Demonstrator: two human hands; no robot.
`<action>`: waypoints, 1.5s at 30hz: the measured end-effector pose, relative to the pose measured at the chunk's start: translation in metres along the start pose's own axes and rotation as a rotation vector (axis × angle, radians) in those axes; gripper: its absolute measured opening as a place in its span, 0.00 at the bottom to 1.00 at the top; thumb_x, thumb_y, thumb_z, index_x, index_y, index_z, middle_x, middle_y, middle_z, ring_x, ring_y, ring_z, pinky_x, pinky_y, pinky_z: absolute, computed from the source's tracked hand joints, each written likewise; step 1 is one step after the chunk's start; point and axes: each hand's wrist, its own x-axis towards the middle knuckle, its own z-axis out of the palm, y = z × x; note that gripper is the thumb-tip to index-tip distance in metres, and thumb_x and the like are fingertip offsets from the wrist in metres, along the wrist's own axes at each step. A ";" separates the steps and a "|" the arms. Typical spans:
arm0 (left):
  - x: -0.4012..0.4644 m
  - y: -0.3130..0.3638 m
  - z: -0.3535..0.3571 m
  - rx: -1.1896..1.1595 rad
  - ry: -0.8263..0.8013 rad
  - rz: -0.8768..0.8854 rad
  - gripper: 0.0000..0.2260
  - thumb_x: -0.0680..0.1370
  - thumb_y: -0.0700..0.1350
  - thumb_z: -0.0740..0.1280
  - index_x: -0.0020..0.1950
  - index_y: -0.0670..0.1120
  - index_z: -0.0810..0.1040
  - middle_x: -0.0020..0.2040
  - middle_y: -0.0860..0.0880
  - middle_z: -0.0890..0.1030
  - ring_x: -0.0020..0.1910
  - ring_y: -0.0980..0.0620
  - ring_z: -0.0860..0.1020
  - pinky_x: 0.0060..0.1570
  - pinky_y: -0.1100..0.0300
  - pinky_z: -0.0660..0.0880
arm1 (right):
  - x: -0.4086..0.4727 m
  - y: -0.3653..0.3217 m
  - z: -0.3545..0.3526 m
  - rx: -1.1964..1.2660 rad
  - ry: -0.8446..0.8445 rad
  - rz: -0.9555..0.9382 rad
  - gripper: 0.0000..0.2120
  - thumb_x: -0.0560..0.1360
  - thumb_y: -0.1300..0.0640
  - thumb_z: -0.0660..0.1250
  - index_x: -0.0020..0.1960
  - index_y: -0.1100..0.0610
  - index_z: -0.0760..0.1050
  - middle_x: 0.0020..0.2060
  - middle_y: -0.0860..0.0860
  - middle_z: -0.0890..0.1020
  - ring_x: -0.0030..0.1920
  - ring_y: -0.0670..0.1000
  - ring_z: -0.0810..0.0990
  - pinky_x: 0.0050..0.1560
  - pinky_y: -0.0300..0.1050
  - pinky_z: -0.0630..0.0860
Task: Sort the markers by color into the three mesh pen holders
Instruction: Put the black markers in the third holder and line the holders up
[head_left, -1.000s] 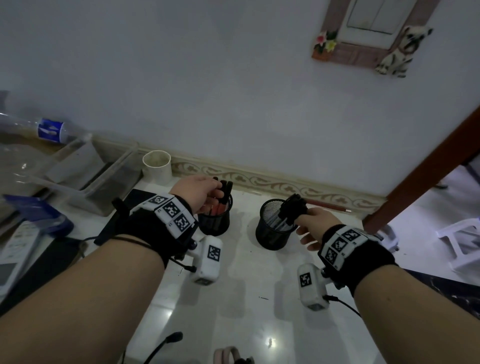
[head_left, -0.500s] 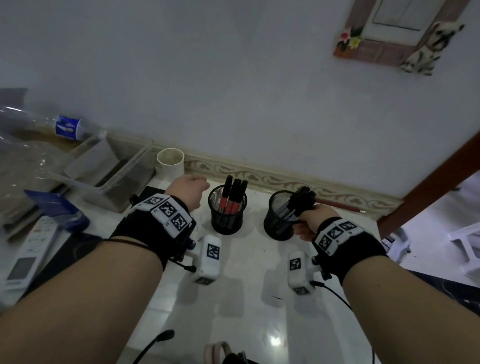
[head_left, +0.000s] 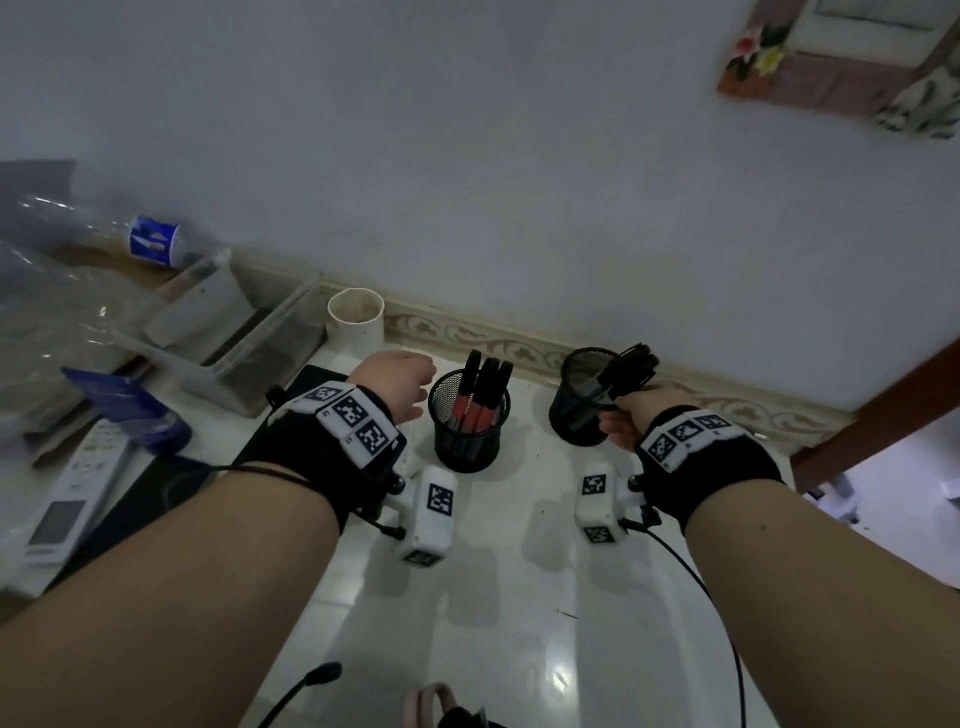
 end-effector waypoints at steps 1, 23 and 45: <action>0.001 0.001 0.000 -0.007 -0.003 -0.012 0.07 0.77 0.38 0.62 0.52 0.43 0.77 0.52 0.44 0.75 0.50 0.47 0.75 0.51 0.52 0.74 | 0.002 -0.001 0.000 0.008 -0.002 -0.006 0.12 0.79 0.61 0.57 0.37 0.60 0.70 0.14 0.52 0.76 0.13 0.48 0.74 0.21 0.37 0.70; -0.003 -0.003 -0.007 -0.029 0.020 -0.017 0.05 0.77 0.40 0.61 0.43 0.45 0.75 0.52 0.44 0.78 0.50 0.48 0.76 0.49 0.55 0.72 | -0.007 -0.006 0.002 0.169 -0.072 -0.015 0.11 0.81 0.61 0.56 0.40 0.60 0.68 0.13 0.51 0.74 0.12 0.46 0.72 0.14 0.33 0.68; -0.021 0.010 -0.054 -0.146 -0.011 0.041 0.07 0.79 0.41 0.59 0.55 0.44 0.74 0.52 0.44 0.78 0.48 0.48 0.76 0.41 0.61 0.71 | -0.084 -0.003 0.090 -0.174 -0.274 -0.179 0.09 0.77 0.61 0.64 0.38 0.58 0.70 0.31 0.57 0.77 0.26 0.53 0.74 0.26 0.40 0.70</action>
